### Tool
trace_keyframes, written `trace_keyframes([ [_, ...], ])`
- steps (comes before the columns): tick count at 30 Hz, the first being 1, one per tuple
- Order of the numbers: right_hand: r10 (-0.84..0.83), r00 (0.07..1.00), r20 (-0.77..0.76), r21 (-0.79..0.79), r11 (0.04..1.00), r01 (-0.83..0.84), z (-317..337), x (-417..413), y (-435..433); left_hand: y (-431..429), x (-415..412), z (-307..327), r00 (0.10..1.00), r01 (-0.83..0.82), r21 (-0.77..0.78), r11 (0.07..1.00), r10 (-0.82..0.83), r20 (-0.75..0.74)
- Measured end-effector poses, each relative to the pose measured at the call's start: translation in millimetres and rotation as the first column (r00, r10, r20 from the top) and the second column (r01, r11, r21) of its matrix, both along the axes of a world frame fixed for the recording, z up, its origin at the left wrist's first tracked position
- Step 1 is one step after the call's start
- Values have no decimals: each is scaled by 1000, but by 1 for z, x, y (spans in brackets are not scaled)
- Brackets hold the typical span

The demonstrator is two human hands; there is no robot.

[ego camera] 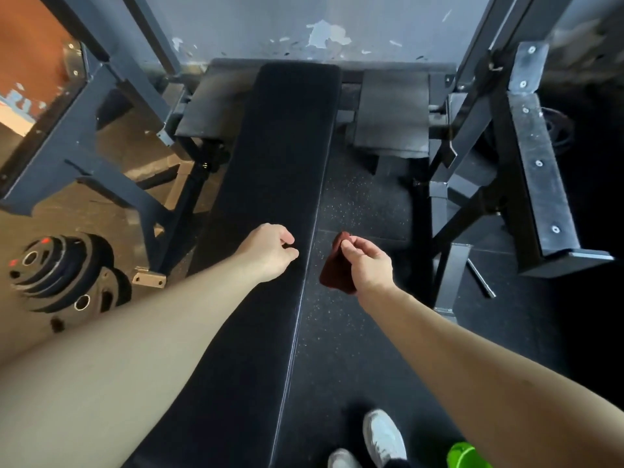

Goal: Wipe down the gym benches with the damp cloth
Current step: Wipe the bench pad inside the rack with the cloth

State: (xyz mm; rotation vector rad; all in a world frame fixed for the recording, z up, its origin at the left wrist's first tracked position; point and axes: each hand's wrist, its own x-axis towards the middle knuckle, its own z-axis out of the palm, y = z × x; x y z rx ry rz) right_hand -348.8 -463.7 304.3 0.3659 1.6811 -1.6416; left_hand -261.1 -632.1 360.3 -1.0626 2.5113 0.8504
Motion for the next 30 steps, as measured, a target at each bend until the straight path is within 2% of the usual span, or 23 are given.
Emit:
trace_keyframes([
  [13, 56, 997, -44, 76, 996, -52, 58, 26, -17, 4, 25, 18, 992, -58, 52, 997, 63, -105],
  [30, 232, 965, -119, 223, 954, -202, 63, -3, -27, 0, 28, 18, 961, -189, 105, 976, 206, -184],
])
